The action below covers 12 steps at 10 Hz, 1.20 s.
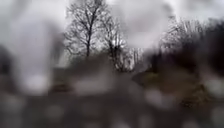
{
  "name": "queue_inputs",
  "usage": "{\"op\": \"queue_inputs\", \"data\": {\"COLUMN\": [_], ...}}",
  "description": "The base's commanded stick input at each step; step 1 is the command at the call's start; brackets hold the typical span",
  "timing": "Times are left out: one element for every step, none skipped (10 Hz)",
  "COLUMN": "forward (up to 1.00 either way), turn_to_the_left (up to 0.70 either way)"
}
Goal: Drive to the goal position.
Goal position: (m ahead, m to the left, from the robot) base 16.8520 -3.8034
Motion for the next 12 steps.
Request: {"op": "queue_inputs", "data": {"forward": [0.85,0.85,0.85,0.85,0.85,0.85,0.85,0.85,0.85,0.85,0.85,0.85], "turn_to_the_left": [0.0,0.0,0.0,0.0,0.0,0.0,0.0,0.0,0.0,0.0,0.0,0.0]}}
